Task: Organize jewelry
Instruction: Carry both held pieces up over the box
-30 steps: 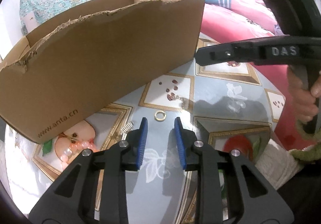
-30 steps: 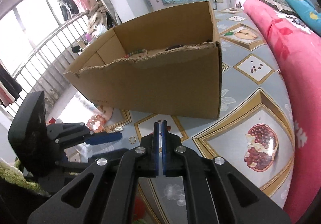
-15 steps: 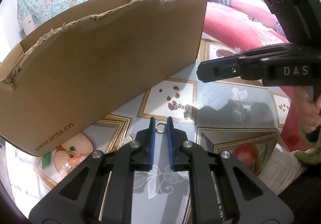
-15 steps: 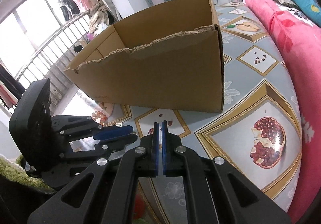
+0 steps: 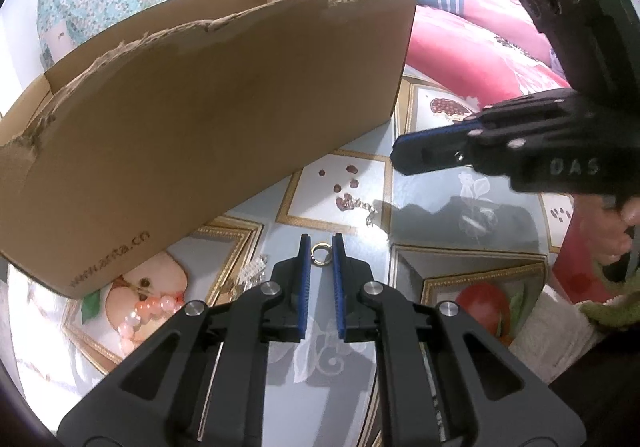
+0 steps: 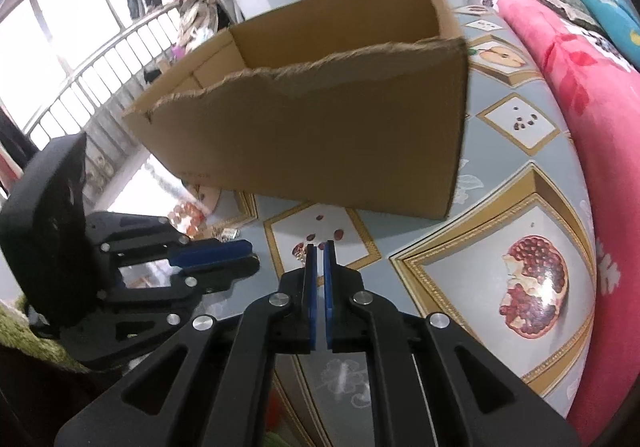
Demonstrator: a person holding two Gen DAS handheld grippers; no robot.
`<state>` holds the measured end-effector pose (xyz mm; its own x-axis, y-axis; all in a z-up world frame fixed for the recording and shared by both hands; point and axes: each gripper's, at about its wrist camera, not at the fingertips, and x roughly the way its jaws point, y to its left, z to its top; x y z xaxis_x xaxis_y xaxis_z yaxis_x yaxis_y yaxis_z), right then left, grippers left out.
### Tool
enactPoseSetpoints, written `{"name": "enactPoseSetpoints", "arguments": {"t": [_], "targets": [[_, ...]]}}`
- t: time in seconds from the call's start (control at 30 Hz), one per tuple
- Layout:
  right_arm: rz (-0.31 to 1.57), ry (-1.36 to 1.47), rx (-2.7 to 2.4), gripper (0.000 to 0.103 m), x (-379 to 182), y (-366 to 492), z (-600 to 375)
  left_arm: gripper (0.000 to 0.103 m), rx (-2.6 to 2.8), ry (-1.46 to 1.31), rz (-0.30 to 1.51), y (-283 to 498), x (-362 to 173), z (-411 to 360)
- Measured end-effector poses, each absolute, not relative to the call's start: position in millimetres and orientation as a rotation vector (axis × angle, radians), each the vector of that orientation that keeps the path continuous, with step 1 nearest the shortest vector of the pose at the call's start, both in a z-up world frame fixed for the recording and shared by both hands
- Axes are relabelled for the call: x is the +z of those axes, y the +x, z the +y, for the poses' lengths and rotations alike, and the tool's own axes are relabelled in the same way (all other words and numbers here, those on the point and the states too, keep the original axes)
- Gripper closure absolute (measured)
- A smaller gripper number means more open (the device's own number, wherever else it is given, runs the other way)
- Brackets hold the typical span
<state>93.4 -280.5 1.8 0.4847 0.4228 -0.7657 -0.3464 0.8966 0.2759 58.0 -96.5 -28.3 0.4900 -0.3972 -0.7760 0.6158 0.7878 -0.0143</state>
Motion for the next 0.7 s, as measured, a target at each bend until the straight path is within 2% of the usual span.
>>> {"name": "enactPoseSetpoints", "arguments": {"t": [0.27,0.37,0.5,0.6,0.7], "targets": [[0.966,-0.09,0.488,0.097,-9.3,98.6,-244.6,0.094,-0.609,0.253,0.86,52.4,-26.1,-84.3],[0.958,-0.153,0.488,0.09,-10.7,100.1,-234.6,0.094,-0.607,0.247,0.86,52.5,-26.3,-81.0],[0.948,-0.206,0.482,0.088,-13.2,99.2,-227.9,0.094,-0.61,0.236,0.855,52.3,-26.2,-77.8],[0.945,-0.209,0.479,0.089,-13.9,99.5,-228.2,0.094,-0.612,0.232,0.853,52.9,-26.8,-77.2],[0.948,-0.21,0.477,0.099,-13.7,100.4,-229.6,0.094,-0.612,0.228,0.849,52.6,-26.6,-76.2]]}}
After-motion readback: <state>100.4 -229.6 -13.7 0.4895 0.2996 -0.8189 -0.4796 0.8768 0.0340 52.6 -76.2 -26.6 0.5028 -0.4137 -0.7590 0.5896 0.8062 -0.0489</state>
